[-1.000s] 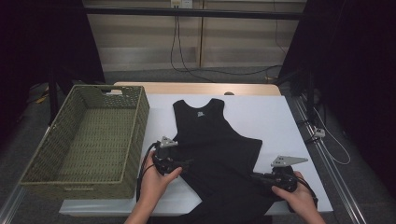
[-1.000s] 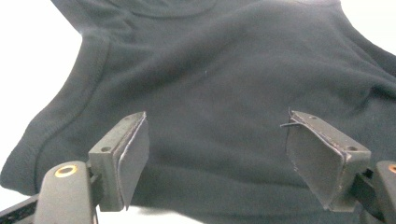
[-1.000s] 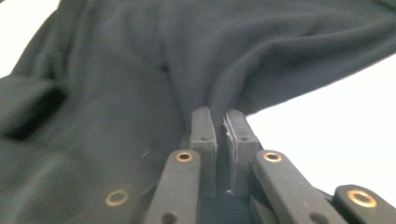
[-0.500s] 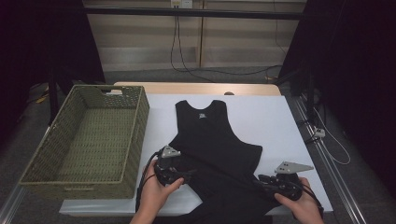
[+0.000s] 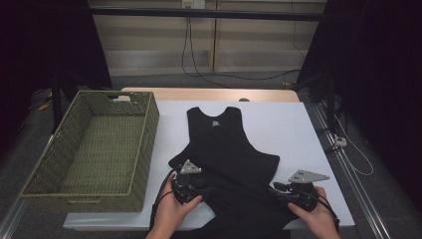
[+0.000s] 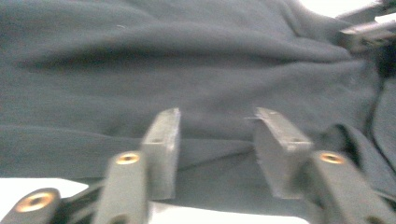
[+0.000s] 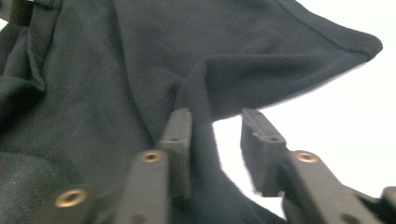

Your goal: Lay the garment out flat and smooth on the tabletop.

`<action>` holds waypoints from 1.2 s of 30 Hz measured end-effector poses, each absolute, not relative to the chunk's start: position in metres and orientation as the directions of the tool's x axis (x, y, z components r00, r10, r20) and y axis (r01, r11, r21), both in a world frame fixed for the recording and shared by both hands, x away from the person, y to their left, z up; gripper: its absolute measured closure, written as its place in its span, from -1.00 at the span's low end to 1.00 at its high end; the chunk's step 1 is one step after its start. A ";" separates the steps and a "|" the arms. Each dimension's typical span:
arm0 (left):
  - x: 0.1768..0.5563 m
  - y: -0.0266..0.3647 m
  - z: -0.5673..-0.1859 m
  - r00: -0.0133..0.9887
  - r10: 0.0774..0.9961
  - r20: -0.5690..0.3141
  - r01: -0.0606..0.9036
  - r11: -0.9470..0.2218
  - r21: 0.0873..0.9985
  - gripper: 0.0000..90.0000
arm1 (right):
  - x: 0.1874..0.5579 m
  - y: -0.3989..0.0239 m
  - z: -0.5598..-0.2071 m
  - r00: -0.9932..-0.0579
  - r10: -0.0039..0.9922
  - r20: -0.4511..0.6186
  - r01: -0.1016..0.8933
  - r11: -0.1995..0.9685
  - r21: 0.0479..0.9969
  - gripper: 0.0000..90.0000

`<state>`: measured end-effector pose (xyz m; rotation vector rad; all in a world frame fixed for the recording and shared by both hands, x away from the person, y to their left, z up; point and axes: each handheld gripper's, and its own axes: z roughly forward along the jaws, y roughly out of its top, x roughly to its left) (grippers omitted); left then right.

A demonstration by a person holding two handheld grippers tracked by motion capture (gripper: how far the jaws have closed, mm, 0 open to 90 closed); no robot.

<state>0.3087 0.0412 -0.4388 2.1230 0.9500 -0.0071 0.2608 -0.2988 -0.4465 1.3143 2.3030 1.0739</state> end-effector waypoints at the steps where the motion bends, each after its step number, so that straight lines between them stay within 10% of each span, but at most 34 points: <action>1: 0.307 0.039 -0.440 0.725 0.618 -0.306 0.631 -0.416 0.654 0.37 | 0.261 -0.298 -0.448 -0.555 0.825 0.111 0.619 0.320 0.717 0.57; 8: 0.306 0.033 -0.445 0.754 0.591 -0.285 0.609 -0.470 0.639 1.00 | 0.262 -0.294 -0.450 -0.564 0.819 0.108 0.616 0.331 0.714 0.66; 24: 0.308 0.076 -0.422 0.693 0.652 -0.306 0.650 -0.383 0.656 1.00 | 0.259 -0.309 -0.434 -0.536 0.834 0.126 0.577 0.254 0.776 0.91; 31: 0.314 0.046 -0.438 0.750 0.623 -0.222 0.572 -0.442 0.691 0.25 | 0.261 -0.309 -0.437 -0.529 0.837 0.142 0.588 0.241 0.772 0.90; 36: 0.307 0.033 -0.445 0.774 0.606 -0.184 0.552 -0.504 0.664 0.40 | 0.263 -0.309 -0.441 -0.529 0.838 0.131 0.596 0.258 0.760 0.90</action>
